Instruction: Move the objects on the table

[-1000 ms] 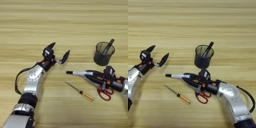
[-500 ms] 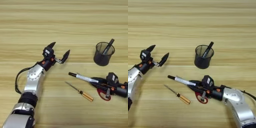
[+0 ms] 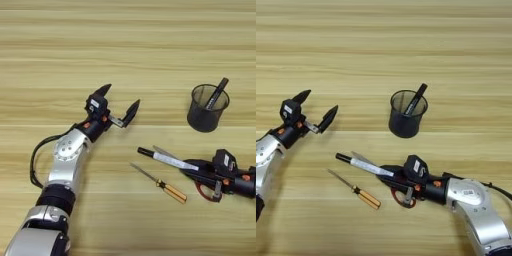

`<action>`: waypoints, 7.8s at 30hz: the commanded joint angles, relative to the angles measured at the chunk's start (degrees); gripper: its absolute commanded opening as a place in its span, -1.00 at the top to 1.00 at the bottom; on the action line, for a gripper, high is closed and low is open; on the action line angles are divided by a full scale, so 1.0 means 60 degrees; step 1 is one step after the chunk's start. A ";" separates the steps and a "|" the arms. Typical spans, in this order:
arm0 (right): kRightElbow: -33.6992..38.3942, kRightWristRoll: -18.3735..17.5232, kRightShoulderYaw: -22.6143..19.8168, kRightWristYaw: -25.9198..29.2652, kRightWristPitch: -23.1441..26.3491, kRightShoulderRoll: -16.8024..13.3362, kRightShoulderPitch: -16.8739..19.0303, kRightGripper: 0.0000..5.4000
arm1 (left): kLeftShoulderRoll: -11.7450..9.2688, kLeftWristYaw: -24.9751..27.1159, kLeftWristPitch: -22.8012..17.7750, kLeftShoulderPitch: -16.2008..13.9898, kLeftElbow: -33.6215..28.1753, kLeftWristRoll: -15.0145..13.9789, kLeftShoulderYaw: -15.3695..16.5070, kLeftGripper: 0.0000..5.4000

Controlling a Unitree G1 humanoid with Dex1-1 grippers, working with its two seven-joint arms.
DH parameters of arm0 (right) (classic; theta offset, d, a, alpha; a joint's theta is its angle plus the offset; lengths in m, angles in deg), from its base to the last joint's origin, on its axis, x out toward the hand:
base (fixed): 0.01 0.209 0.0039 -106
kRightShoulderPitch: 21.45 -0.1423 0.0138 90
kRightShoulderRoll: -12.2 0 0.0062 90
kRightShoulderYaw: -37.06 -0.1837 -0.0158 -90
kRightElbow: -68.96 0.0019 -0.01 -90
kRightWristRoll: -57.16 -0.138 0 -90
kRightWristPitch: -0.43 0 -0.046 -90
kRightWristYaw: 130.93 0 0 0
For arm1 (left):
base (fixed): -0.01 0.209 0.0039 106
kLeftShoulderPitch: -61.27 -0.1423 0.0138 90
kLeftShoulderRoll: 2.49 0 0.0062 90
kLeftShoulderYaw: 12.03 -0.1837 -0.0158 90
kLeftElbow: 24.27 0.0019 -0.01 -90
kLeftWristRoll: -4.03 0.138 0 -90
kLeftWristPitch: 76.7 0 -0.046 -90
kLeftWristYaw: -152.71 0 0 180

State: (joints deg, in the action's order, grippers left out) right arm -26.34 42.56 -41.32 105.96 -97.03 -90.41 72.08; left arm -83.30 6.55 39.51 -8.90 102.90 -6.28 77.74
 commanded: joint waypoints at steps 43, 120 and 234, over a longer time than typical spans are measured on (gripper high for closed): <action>0.0910 -0.2113 -0.3734 -0.0252 0.1288 -0.0881 -0.0521 -0.99 | -0.0018 -0.0083 0.0242 0.0269 0.0369 0.0134 0.0048 -1.00; -0.2933 0.0489 -0.2111 -0.2163 0.1220 0.1019 -0.3689 -0.74 | 0.0085 -0.0101 0.0374 0.0254 0.0477 0.0210 0.0023 -1.00; -0.0902 -0.2022 -0.4268 -0.2059 0.0203 0.0903 -0.3389 -0.99 | -0.1052 0.3138 -0.0713 -0.1135 -0.2203 -0.0490 -0.0906 -1.00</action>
State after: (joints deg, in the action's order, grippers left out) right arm -29.82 27.32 -66.89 97.73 -93.36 -86.74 54.17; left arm -88.56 22.77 36.98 -14.10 92.97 -8.08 73.84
